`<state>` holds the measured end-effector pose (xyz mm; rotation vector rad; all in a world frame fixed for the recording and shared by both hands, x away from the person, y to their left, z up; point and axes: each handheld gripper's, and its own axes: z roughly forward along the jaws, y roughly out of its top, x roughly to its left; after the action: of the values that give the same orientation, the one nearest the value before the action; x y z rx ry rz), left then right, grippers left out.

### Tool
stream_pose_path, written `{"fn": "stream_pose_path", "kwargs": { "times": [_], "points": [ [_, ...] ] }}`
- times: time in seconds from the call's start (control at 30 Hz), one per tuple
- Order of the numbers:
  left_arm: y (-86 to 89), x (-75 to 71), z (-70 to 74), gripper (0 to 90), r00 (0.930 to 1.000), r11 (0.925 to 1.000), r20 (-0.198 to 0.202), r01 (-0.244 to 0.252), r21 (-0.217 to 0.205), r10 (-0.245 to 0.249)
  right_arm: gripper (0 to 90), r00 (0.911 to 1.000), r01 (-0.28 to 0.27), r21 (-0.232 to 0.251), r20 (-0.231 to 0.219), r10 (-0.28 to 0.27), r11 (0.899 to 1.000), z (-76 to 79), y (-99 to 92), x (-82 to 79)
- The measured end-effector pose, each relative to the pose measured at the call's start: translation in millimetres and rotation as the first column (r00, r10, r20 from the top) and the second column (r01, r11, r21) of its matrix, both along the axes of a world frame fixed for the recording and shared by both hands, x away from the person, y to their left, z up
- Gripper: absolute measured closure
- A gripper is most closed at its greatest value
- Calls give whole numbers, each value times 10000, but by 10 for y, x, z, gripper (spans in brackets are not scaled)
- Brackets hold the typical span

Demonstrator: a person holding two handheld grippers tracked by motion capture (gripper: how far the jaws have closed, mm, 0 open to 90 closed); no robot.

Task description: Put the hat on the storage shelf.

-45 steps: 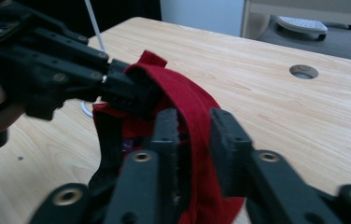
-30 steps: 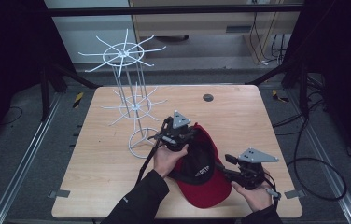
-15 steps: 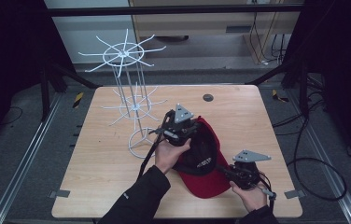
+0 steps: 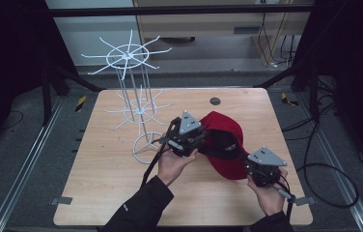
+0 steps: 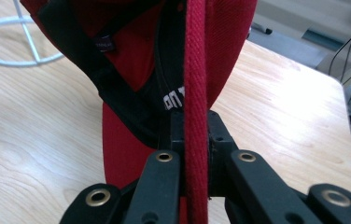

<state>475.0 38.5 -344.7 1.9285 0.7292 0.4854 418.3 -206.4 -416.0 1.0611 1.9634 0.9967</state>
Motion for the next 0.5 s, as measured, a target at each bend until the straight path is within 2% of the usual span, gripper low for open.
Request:
{"fn": "stream_pose_path", "kwargs": {
  "times": [0.1,0.27,0.37,0.5],
  "points": [
    [65,-21,-118,810,9998,10000,-187,-39,5,39,855,9998,-202,-246,46,203,9995,-44,24,4],
    [212,-60,-256,810,9989,9999,-453,-107,-58,104,837,9986,-537,-40,18,538,9985,-39,71,-25],
    [317,-98,-301,810,9983,9997,-533,-226,-101,220,810,9980,-601,129,-174,603,9981,-45,87,-42],
    [420,-137,-374,810,9978,9997,-630,-226,-80,220,842,9963,-832,-109,-246,829,9965,-49,120,-60]
  ]
}}
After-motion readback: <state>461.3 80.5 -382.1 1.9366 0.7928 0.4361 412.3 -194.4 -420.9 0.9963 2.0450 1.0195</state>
